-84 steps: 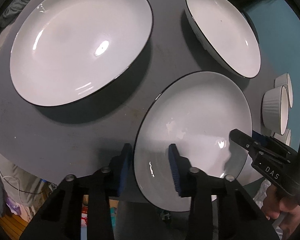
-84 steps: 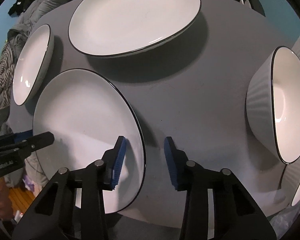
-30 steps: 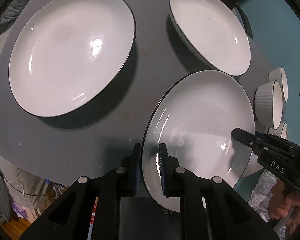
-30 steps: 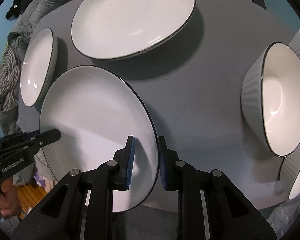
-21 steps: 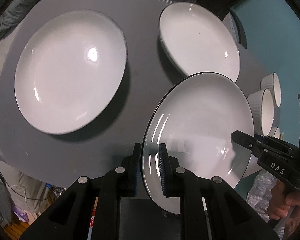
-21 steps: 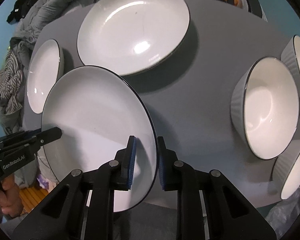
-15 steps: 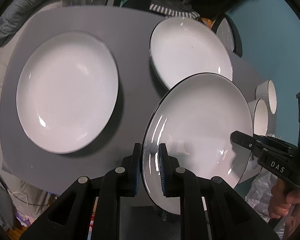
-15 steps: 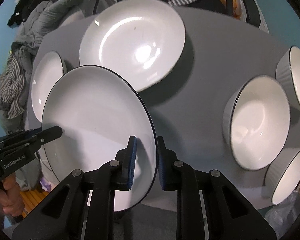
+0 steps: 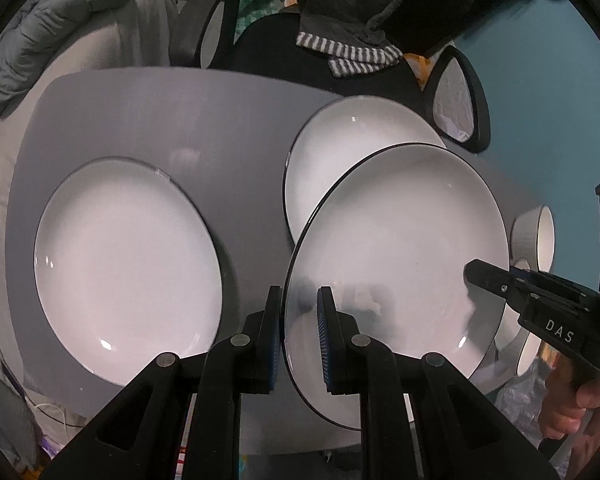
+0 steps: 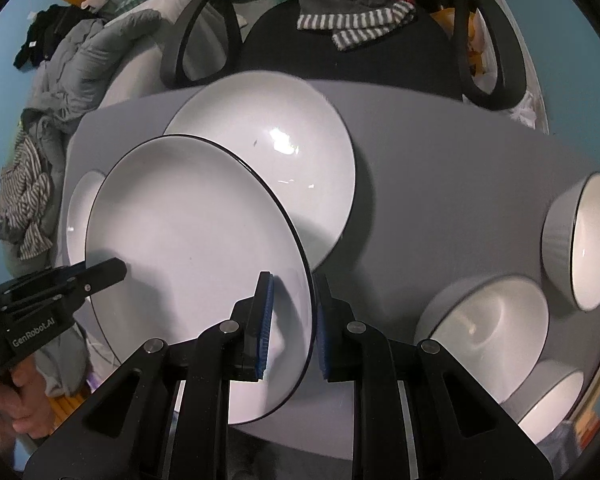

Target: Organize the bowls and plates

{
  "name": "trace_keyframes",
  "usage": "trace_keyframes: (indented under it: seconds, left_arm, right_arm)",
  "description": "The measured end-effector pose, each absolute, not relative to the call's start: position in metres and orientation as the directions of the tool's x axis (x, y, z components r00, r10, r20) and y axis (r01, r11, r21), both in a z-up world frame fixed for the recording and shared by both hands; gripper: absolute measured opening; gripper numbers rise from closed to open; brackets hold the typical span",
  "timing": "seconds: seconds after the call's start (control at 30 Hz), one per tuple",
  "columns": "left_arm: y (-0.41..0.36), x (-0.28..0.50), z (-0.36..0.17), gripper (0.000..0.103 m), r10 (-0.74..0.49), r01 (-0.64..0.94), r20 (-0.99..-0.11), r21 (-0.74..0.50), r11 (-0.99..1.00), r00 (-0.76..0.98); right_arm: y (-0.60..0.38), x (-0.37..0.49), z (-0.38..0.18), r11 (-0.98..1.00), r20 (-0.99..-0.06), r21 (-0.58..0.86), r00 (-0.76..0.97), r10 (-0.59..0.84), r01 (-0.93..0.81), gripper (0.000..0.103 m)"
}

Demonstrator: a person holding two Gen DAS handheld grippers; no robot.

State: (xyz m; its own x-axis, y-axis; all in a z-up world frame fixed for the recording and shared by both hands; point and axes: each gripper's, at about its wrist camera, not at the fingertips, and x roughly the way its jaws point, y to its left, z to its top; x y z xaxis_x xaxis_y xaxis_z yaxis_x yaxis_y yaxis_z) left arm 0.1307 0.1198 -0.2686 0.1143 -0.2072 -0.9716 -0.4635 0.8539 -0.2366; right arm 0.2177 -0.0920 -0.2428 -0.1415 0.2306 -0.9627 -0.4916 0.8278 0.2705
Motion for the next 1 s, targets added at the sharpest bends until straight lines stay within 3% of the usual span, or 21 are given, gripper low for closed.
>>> trace_keyframes:
  seconds: [1.0]
  left_arm:
    - [0.130, 0.183, -0.300, 0.016, -0.180, -0.516, -0.983, -0.173, 0.839, 0.035]
  right_arm:
    - [-0.065, 0.275, -0.278, 0.832, -0.960, 0.271, -0.200, 0.197, -0.483, 0.019]
